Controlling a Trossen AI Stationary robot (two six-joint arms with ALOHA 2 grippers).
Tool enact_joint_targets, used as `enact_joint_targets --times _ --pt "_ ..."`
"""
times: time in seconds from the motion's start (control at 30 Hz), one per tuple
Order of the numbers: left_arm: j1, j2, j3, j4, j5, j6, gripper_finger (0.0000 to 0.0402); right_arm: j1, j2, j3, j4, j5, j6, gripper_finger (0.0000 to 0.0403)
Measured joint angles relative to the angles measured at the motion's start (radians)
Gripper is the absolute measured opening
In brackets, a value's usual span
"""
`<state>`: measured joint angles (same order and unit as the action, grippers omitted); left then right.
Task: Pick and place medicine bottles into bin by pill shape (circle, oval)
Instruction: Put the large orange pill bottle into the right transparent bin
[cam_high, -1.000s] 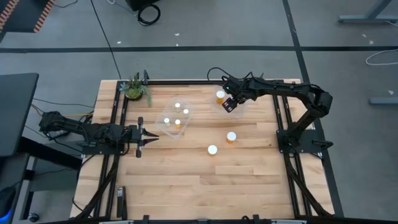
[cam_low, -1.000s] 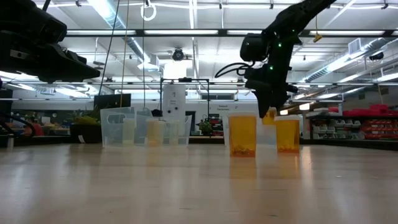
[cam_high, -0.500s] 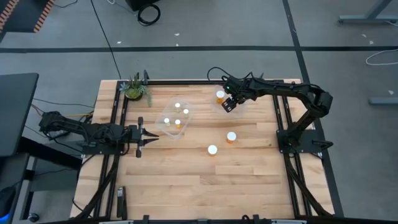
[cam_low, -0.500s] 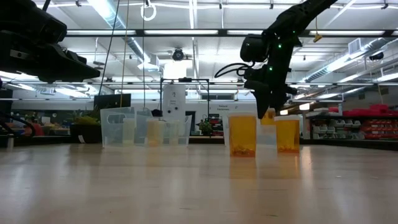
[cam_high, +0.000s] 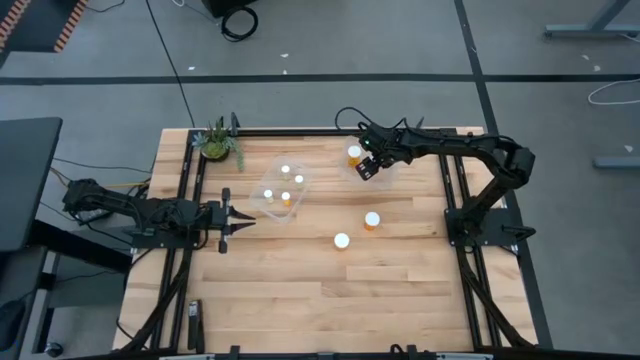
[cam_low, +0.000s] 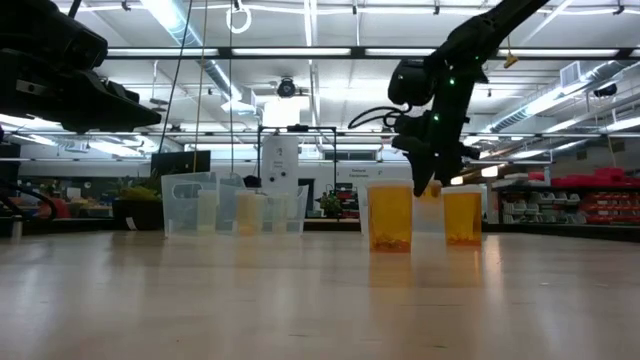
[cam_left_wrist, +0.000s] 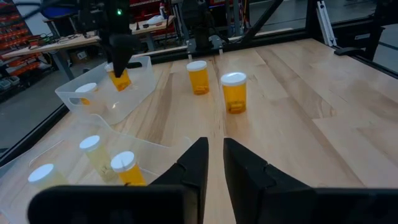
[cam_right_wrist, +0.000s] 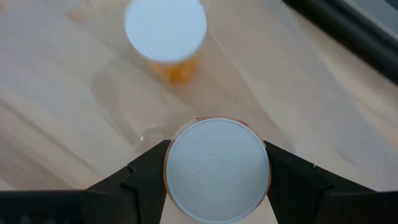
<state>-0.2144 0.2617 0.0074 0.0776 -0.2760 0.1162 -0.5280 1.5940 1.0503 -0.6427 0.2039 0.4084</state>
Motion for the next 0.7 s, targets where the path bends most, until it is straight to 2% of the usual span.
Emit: enact_joint_targets --times 0.27,0.7 --pt "0.0 0.0 0.0 0.0 0.0 0.0 0.0051 -0.016 0.0 -0.065 0.044 -0.004 0.0 0.0236" --pt "0.0 0.0 0.0 0.0 0.0 0.0 0.0059 -0.015 0.0 -0.072 0.056 -0.007 0.014 0.0243"
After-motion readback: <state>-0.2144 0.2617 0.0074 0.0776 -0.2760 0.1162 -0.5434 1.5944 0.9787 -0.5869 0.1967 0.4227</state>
